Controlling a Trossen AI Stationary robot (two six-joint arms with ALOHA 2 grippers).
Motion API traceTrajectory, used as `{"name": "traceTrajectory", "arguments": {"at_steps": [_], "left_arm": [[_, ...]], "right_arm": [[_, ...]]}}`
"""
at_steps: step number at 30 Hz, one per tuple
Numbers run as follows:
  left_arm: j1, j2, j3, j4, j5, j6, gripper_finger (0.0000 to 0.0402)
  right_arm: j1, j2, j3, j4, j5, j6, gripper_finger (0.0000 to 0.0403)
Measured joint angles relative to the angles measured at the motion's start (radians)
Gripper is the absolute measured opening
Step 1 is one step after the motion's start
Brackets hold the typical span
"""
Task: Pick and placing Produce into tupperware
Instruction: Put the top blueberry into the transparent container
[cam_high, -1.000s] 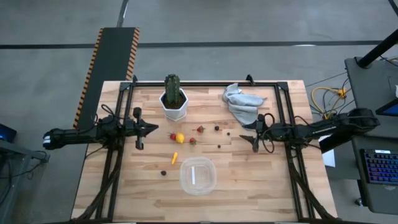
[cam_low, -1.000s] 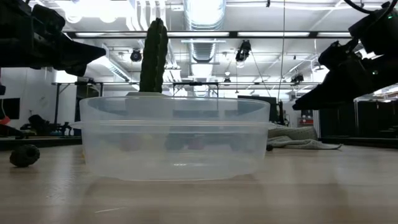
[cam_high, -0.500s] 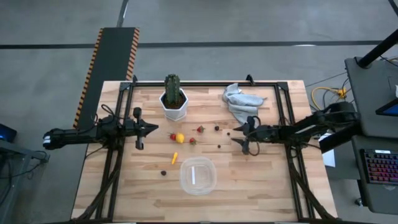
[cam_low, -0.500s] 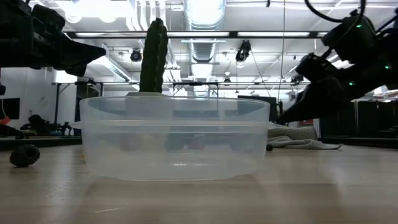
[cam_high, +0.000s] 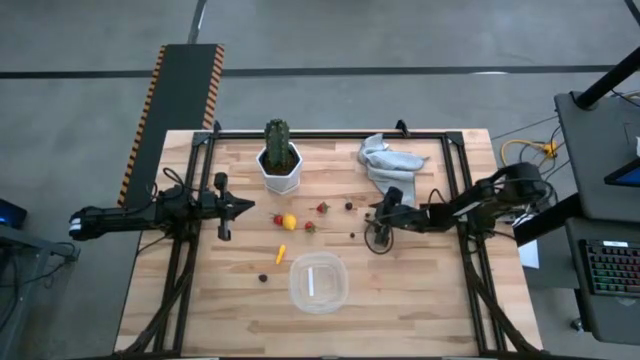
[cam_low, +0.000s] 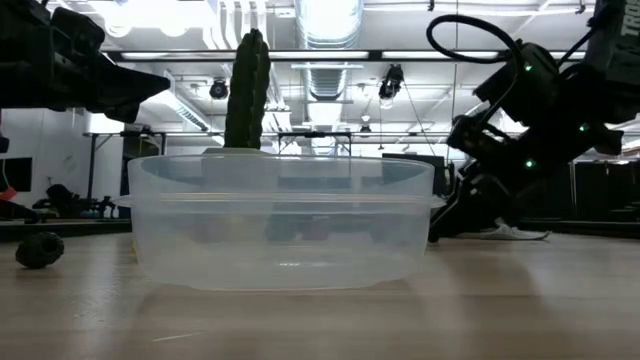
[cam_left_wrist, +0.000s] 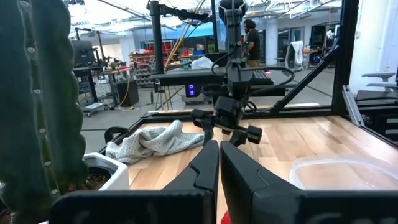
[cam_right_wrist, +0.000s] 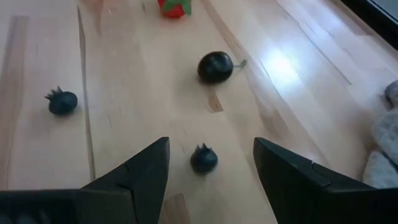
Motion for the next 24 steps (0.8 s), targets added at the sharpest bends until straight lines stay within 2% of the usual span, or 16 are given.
{"name": "traceTrajectory", "arguments": {"at_steps": [16, 24], "left_arm": [[0.0, 0.006, 0.0, -0.007, 0.001, 0.0, 0.0], [0.0, 0.006, 0.0, -0.007, 0.001, 0.0, 0.0]], "right_arm": [[-0.002, 0.003, 0.01, -0.044, -0.009, 0.027, 0.0226], [-0.019, 0.022, 0.025, -0.046, -0.074, 0.005, 0.0226]]}}
